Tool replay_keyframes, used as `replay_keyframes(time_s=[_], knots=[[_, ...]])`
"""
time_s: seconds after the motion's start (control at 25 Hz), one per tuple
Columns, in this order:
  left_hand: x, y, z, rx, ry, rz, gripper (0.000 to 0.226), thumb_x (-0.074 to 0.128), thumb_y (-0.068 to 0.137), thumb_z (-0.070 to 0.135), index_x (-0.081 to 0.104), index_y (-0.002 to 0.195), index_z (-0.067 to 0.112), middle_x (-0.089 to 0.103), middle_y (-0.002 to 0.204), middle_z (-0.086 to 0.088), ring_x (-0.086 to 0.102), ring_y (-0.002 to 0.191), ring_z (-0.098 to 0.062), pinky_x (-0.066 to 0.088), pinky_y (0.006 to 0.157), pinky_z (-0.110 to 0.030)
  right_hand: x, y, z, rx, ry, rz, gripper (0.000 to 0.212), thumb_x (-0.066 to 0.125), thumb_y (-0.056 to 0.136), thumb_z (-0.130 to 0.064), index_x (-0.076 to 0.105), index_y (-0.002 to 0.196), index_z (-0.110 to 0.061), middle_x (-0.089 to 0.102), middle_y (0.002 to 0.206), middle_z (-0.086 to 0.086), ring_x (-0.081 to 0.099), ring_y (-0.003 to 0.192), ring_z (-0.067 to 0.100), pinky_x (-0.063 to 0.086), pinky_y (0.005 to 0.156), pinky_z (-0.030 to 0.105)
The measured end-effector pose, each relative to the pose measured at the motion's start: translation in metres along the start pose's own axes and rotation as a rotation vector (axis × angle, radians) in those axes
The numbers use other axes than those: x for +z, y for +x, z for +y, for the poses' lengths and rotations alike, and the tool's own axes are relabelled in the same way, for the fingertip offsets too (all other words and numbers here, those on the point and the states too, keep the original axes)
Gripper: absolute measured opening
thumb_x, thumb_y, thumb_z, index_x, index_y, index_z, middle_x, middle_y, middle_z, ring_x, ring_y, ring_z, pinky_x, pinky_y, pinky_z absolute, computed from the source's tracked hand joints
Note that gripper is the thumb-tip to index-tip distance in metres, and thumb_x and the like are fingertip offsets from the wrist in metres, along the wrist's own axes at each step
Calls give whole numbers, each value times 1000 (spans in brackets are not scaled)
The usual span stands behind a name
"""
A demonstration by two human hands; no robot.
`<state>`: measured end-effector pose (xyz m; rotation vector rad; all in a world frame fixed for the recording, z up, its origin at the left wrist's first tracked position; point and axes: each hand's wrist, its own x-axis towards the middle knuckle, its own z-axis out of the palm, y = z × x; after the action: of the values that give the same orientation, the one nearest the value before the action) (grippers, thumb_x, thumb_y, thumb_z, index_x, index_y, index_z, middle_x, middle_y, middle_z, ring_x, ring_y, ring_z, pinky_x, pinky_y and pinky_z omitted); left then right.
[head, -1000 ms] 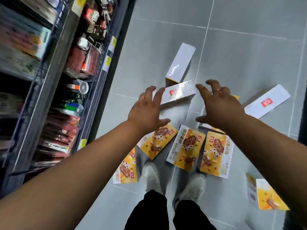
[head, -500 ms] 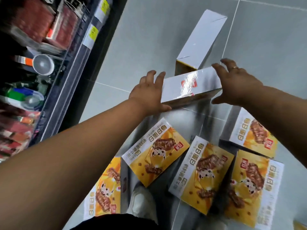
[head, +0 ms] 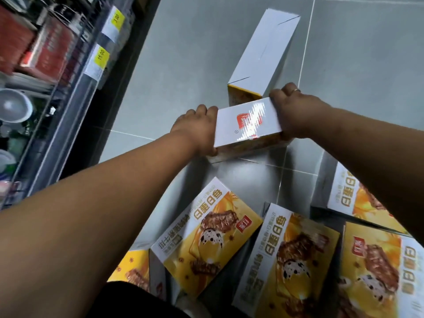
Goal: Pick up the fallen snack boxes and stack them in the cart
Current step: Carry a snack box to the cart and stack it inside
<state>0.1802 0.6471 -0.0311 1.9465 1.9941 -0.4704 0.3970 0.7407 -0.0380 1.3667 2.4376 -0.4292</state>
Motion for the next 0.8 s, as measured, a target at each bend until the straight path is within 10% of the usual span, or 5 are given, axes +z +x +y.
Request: replay_keyframes(time_s=[0.24, 0.8], knots=[[-58, -36, -12, 97, 70, 42, 93, 80, 66, 47, 31, 140, 19, 47, 128, -13, 49, 116, -33, 40, 98, -44, -40, -57, -12, 19, 71, 5, 95, 85, 69, -28, 26, 142, -14, 38, 133, 20, 56, 106, 40, 49, 86, 44], [-390, -260, -9, 98, 33, 136, 99, 74, 67, 55, 25, 145, 19, 42, 133, -9, 42, 127, -33, 15, 118, -51, -383, -272, -67, 54, -17, 177, 86, 86, 59, -35, 36, 126, -15, 44, 118, 15, 57, 81, 41, 49, 66, 40]])
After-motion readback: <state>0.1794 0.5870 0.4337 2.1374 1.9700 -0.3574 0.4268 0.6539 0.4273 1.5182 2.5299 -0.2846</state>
